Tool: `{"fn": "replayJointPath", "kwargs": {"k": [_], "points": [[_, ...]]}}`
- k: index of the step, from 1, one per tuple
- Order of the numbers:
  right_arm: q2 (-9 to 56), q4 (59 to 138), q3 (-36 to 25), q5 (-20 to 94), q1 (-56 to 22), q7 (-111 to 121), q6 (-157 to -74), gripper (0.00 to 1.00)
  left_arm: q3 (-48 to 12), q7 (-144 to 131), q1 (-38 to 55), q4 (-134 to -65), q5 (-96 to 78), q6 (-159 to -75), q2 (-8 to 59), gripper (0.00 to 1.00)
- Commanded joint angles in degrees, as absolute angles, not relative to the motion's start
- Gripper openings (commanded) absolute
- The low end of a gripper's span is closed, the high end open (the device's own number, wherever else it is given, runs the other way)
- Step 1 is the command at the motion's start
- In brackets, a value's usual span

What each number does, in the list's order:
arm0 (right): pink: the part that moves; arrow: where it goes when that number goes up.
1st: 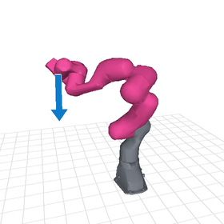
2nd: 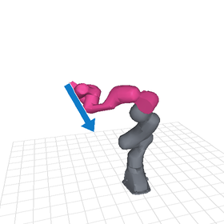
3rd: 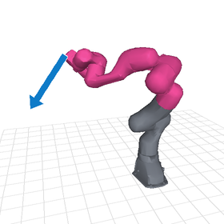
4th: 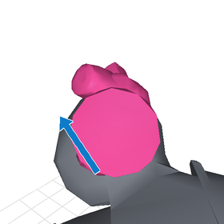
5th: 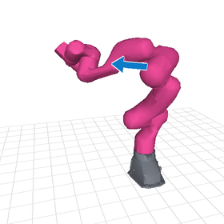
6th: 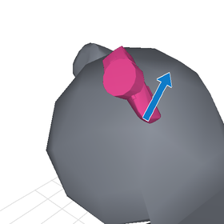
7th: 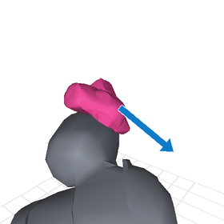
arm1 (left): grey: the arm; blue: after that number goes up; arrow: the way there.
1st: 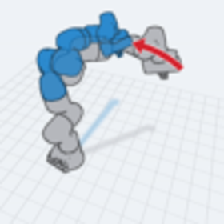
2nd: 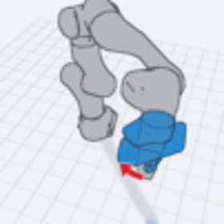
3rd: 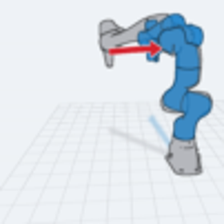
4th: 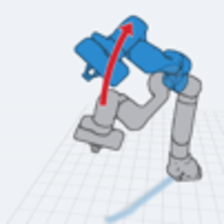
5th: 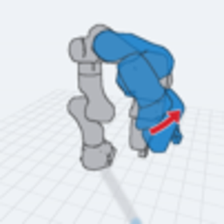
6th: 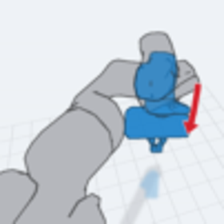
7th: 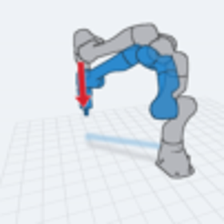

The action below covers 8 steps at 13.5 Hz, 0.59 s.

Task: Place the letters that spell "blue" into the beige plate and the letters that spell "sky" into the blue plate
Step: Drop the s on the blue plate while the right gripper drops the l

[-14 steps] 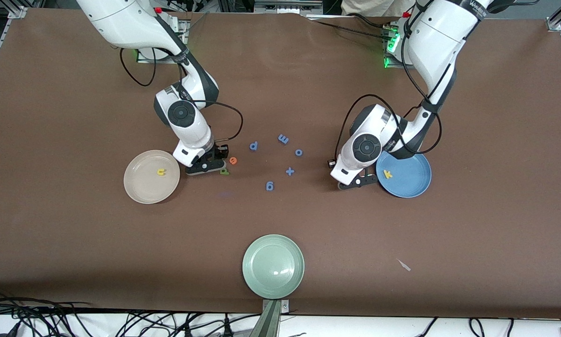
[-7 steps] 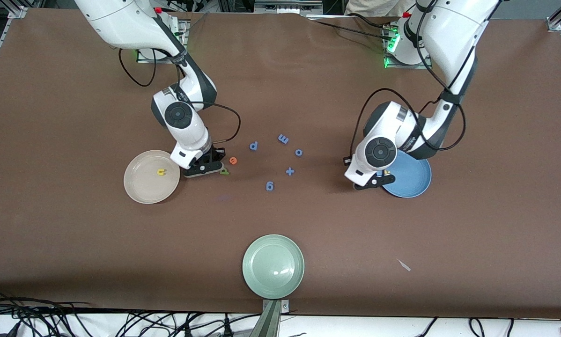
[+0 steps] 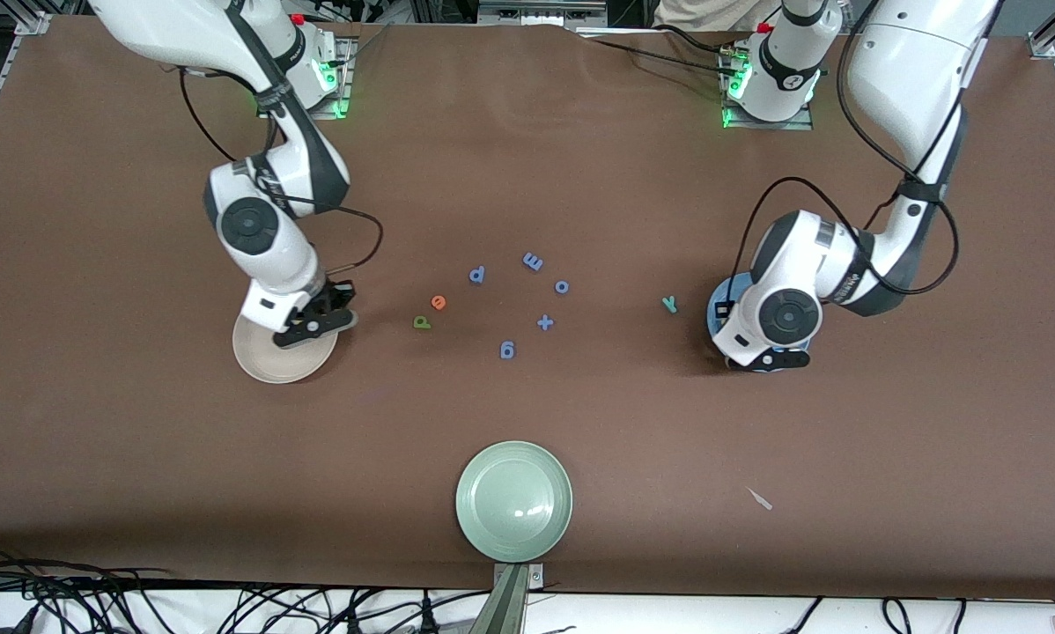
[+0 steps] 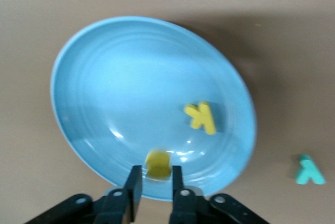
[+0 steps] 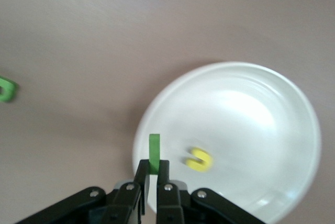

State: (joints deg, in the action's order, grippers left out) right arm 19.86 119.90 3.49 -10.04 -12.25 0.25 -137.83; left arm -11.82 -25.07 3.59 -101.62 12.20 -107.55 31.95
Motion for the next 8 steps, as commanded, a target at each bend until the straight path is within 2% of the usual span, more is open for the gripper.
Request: {"fn": "replayJointPath", "kwargs": {"k": [1,3,4,5,8], "points": [[17.5,125.3,2.8,-10.5,-12.0,1.9,-140.8,0.08,-12.9,-24.2,3.3,-101.4,12.0,-106.4,31.6,1.00],[17.5,126.2,2.7,-10.5,-11.8,2.0,-142.5,0.26,-13.1,-24.4,3.9,-101.4,4.0,-107.0,31.5,1.00],[17.5,126.1,2.7,-10.5,-11.8,1.6,-142.4,0.45,-13.2,-24.4,3.9,-101.5,0.5,-107.7,31.5,1.00],[17.5,125.9,2.8,-10.2,-11.8,1.1,-142.3,0.56,-13.2,-24.5,4.2,-101.6,-2.0,-108.8,31.4,1.00],[18.0,123.9,3.4,-9.3,-12.0,-1.6,-141.9,0.60,-15.9,-31.4,5.1,-102.8,-3.0,-112.4,31.6,1.00]]}}
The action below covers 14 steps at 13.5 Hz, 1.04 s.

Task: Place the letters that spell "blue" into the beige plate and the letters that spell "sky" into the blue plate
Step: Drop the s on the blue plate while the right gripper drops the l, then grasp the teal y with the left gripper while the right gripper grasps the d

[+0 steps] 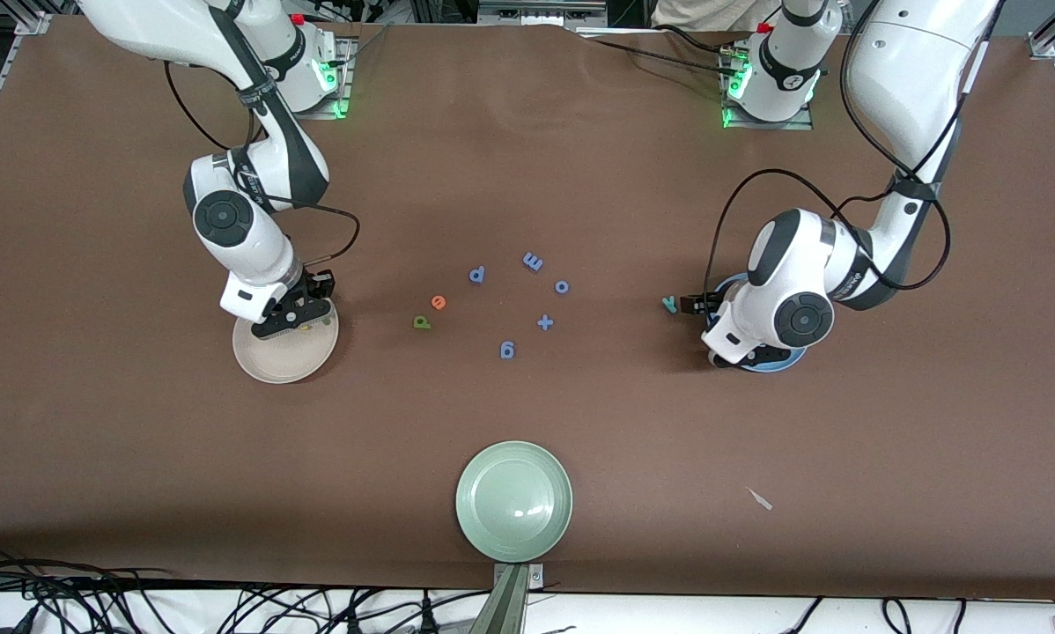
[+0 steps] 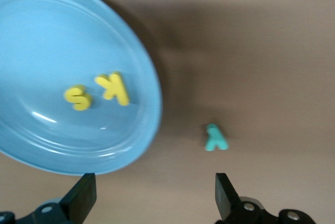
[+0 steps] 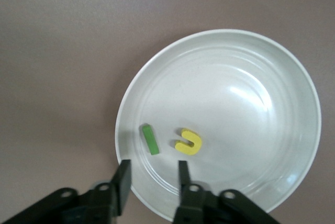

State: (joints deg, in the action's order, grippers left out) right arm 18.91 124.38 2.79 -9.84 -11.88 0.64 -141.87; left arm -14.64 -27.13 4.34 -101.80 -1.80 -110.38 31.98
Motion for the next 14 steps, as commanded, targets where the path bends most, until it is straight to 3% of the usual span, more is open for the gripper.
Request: {"fn": "replayJointPath", "kwargs": {"k": [1,5,8,10,14], "points": [[19.0,122.3,4.7,-9.4,-12.0,-4.8,-141.1,0.60,-16.1,-34.7,6.0,-103.6,-2.8,-114.2,31.6,1.00],[26.3,114.2,11.6,-8.9,-13.8,-20.3,-141.0,0.64,-16.5,-41.4,7.4,-111.2,-2.4,-126.0,30.5,0.96],[30.9,110.3,11.8,-9.1,-17.8,-30.2,-141.7,0.64,-16.5,-41.4,7.5,-115.7,-0.9,-132.3,29.8,0.81],[33.3,108.1,11.8,-9.5,-19.9,-33.1,-141.9,0.64,-16.5,-41.5,7.3,-117.2,1.1,-134.8,30.0,0.79],[34.7,108.0,11.8,-10.0,-20.0,-33.3,-144.7,0.64,-16.5,-41.7,7.3,-117.2,1.1,-135.3,30.3,0.48]]}}
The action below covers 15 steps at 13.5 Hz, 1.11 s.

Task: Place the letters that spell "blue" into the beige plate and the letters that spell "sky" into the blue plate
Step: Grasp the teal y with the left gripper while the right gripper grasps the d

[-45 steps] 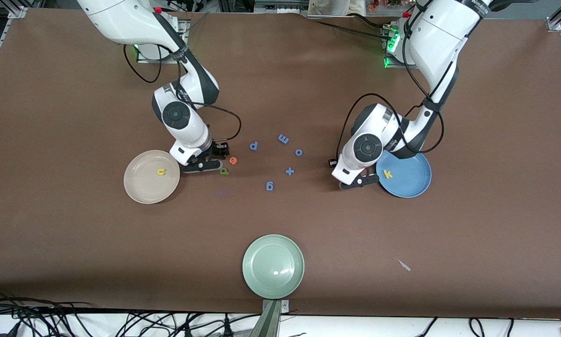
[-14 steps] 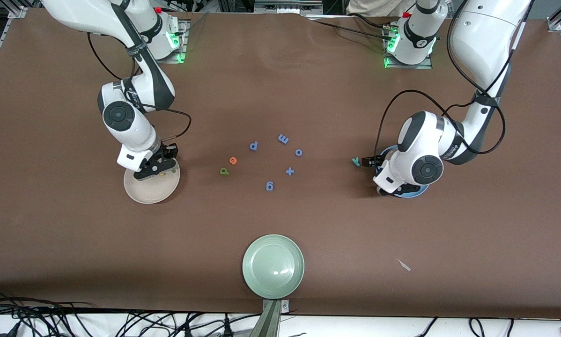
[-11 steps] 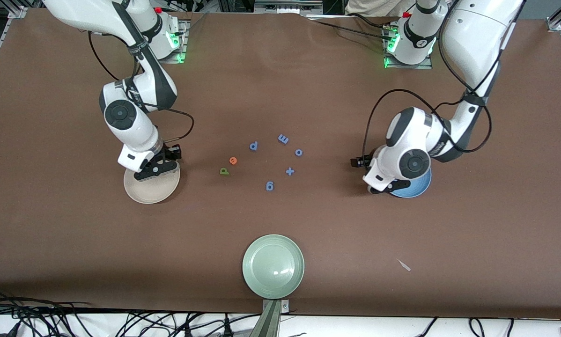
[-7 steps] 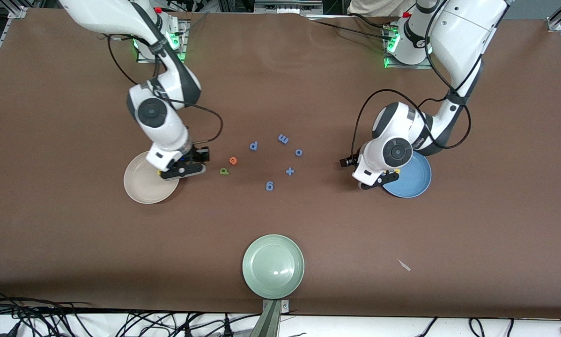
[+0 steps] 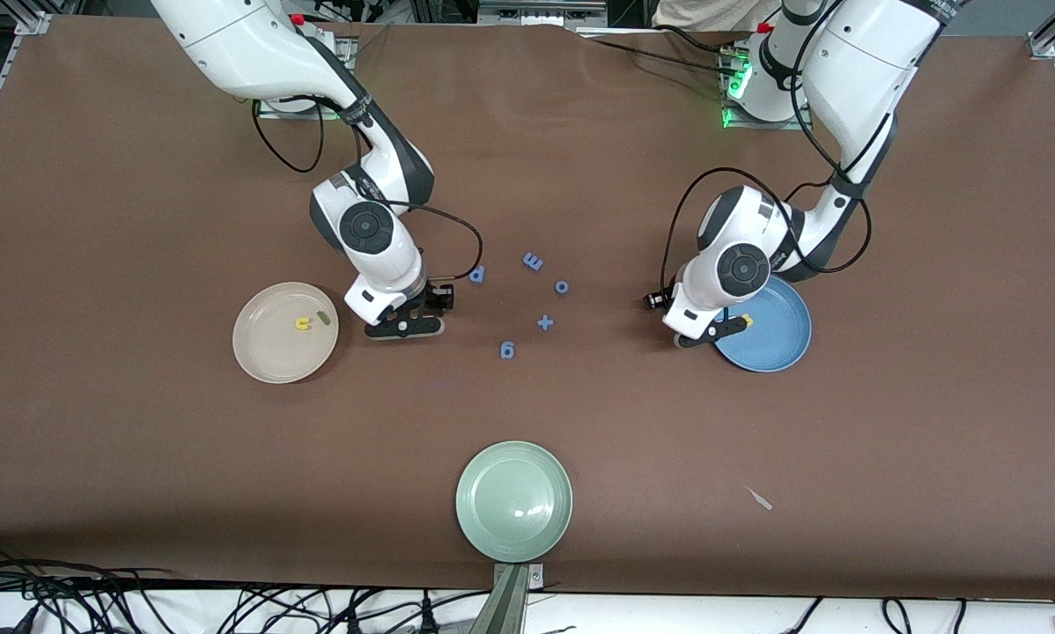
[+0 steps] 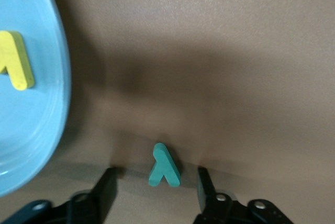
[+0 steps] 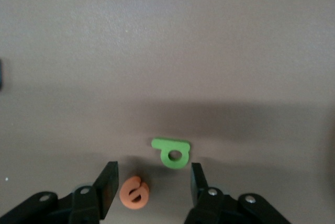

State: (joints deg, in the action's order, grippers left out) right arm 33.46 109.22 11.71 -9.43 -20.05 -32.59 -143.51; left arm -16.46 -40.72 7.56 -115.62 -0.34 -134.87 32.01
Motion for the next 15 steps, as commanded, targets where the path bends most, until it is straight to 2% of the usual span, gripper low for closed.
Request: {"fn": "replayJointPath", "kwargs": {"k": [1,2,4,6,9,13,15], "points": [[35.1,108.0,11.8,-10.4,-20.0,-33.4,-144.8,0.64,-16.5,-41.7,7.3,-117.2,1.1,-135.4,30.4,0.41],[35.6,108.0,11.8,-11.6,-20.0,-33.4,-145.0,0.64,-16.4,-41.7,7.3,-117.1,1.1,-135.4,30.5,0.36],[35.7,108.2,11.5,-13.2,-20.0,-33.4,-146.2,0.64,-16.3,-41.7,7.1,-117.1,1.1,-135.5,30.7,0.19],[35.8,108.5,11.3,-13.2,-20.0,-33.4,-146.3,0.64,-16.3,-41.7,7.0,-116.7,1.1,-135.4,30.6,0.12],[35.9,108.8,11.3,-13.3,-20.0,-33.4,-146.8,0.64,-16.3,-41.6,6.9,-116.3,1.1,-133.1,29.1,0.10],[35.9,109.8,10.3,-13.5,-19.9,-33.0,-147.6,0.63,-16.3,-40.9,6.5,-106.6,5.5,-115.2,27.8,0.10],[35.9,110.7,9.7,-13.8,-19.9,-32.9,-149.5,0.63,-15.9,-39.5,6.4,-102.8,7.5,-109.6,28.0,0.10]]}}
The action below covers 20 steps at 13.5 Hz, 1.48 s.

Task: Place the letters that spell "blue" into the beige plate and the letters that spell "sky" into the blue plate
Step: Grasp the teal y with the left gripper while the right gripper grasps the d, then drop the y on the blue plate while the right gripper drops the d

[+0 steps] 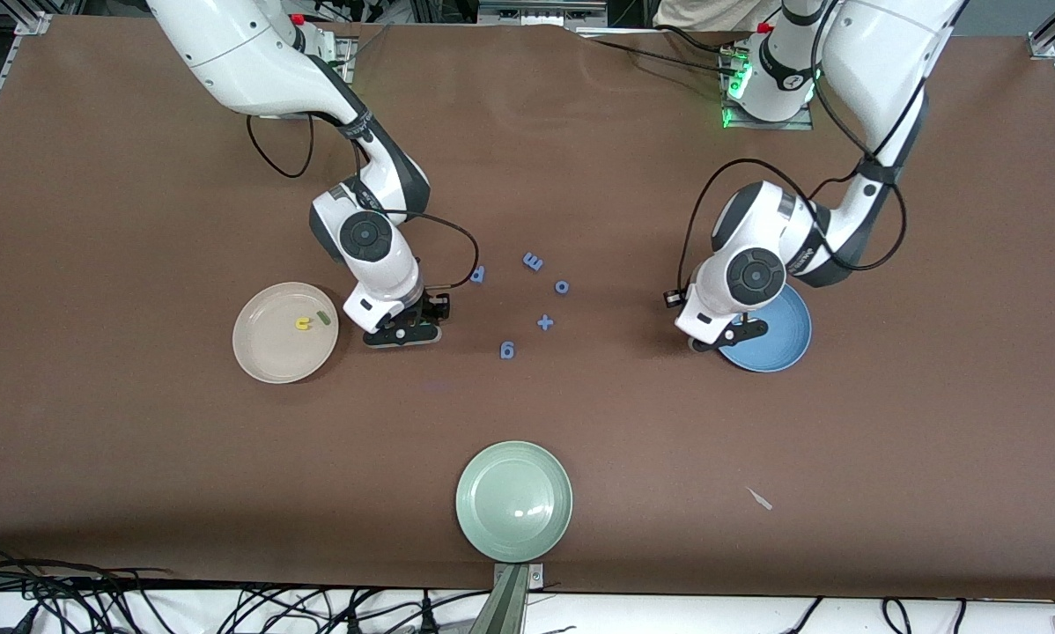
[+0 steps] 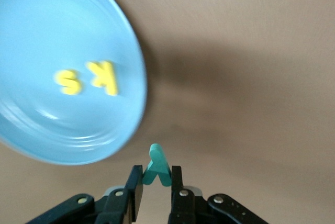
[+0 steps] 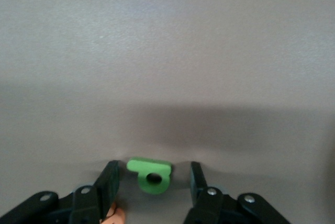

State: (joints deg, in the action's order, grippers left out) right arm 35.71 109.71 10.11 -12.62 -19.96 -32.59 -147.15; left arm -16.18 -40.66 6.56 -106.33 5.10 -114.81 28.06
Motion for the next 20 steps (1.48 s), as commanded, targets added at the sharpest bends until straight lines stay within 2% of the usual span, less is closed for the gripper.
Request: {"fn": "replayJointPath", "kwargs": {"k": [1,2,4,6,7,8,10,16,18,20], "points": [[35.9,110.8,9.7,-13.8,-19.9,-32.9,-149.5,0.62,-15.6,-36.6,5.8,-102.4,8.6,-108.6,28.0,0.10],[35.9,110.8,9.7,-13.8,-19.9,-32.9,-149.5,0.60,-15.5,-32.7,4.0,-102.4,9.1,-108.5,28.0,0.10],[35.8,110.8,9.7,-13.8,-19.9,-32.8,-149.2,0.48,-15.6,-22.7,0.3,-102.5,9.1,-107.8,28.0,0.12],[35.4,111.0,9.7,-13.8,-19.9,-33.0,-149.0,0.38,-15.6,-10.7,-4.4,-102.6,9.1,-107.8,28.3,0.23],[35.3,111.3,9.7,-13.8,-19.9,-33.2,-149.0,0.34,-15.6,-5.2,-6.7,-102.5,9.1,-108.0,28.8,0.48],[35.2,111.3,9.7,-13.8,-19.9,-33.2,-149.0,0.29,-15.6,-2.8,-8.4,-102.4,8.2,-108.2,29.4,0.99],[34.4,111.4,9.6,-13.8,-19.9,-32.1,-148.9,0.17,-15.9,-2.8,-8.9,-102.3,8.0,-108.2,29.5,1.00],[25.8,111.4,6.8,-13.3,-16.6,-16.4,-135.8,0.16,-16.7,-2.9,-8.4,-101.3,8.0,-107.7,28.5,1.00],[23.6,113.8,3.6,-13.3,-16.4,-9.4,-135.3,0.17,-17.6,-2.9,-8.5,-99.7,8.3,-103.1,25.8,1.00],[22.1,115.9,0.4,-13.4,-15.4,-1.5,-136.0,0.19,-18.4,-2.9,-8.3,-94.5,8.3,-93.8,23.2,1.00]]}}
